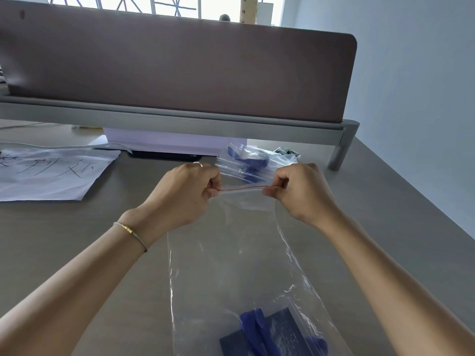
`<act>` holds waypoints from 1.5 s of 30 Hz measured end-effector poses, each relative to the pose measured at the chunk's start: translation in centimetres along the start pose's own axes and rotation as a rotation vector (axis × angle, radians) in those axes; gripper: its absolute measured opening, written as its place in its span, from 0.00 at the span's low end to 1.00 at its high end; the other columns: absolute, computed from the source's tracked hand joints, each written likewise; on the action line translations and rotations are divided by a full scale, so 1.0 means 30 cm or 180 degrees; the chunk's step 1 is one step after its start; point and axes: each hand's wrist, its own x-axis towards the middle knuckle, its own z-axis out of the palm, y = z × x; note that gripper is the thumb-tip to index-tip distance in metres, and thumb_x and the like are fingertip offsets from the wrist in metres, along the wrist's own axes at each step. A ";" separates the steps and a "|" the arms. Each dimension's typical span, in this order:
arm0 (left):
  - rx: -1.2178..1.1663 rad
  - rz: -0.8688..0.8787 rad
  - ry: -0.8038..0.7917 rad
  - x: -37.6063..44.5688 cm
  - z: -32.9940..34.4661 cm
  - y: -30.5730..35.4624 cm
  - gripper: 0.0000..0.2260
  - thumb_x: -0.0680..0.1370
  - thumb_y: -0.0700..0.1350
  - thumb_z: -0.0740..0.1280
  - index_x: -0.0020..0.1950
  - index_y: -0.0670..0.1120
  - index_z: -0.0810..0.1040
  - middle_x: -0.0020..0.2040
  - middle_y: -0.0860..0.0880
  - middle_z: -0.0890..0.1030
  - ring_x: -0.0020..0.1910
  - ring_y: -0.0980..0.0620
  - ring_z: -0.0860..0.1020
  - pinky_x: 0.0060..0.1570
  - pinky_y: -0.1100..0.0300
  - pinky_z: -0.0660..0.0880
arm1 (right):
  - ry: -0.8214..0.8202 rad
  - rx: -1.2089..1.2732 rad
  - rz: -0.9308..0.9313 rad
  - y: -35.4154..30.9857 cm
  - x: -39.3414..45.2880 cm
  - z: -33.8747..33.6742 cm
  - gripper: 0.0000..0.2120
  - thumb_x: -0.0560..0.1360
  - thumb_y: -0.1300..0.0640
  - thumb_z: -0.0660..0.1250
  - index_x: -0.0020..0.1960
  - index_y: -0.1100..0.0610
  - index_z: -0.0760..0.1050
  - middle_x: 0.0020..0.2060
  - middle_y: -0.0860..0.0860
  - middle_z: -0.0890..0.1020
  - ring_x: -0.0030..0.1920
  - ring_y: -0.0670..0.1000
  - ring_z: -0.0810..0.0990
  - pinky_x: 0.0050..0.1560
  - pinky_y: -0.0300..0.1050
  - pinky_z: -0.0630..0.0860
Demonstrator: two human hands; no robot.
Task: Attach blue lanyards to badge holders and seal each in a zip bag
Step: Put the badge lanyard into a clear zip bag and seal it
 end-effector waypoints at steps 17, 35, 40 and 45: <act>-0.0016 0.0427 0.0370 0.008 -0.044 0.075 0.12 0.77 0.40 0.67 0.58 0.50 0.82 0.52 0.53 0.82 0.49 0.49 0.80 0.48 0.55 0.75 | 0.0043 -0.0460 -0.0122 -0.069 -0.015 -0.071 0.13 0.74 0.54 0.66 0.55 0.47 0.84 0.45 0.49 0.87 0.46 0.55 0.83 0.47 0.48 0.80; -0.0325 0.0441 -0.0451 -0.402 -0.026 0.240 0.08 0.74 0.42 0.67 0.45 0.56 0.81 0.39 0.58 0.79 0.38 0.58 0.76 0.43 0.59 0.75 | -0.1178 0.0618 -0.0111 -0.211 -0.414 -0.171 0.02 0.72 0.58 0.77 0.44 0.54 0.87 0.38 0.45 0.87 0.38 0.39 0.82 0.45 0.32 0.76; -0.0515 0.0231 -0.0462 -0.494 -0.018 0.230 0.05 0.75 0.46 0.68 0.46 0.55 0.83 0.39 0.56 0.80 0.38 0.58 0.76 0.43 0.59 0.75 | -0.1514 0.0492 -0.0095 -0.202 -0.522 -0.178 0.11 0.66 0.48 0.81 0.46 0.49 0.85 0.41 0.41 0.86 0.43 0.37 0.81 0.48 0.35 0.75; -0.0582 0.0265 -0.0348 -0.560 -0.014 0.229 0.05 0.77 0.46 0.70 0.48 0.54 0.86 0.41 0.58 0.81 0.38 0.60 0.75 0.44 0.63 0.73 | -0.1935 0.0194 -0.0317 -0.206 -0.586 -0.175 0.31 0.59 0.46 0.84 0.61 0.47 0.80 0.54 0.44 0.79 0.54 0.46 0.77 0.58 0.42 0.73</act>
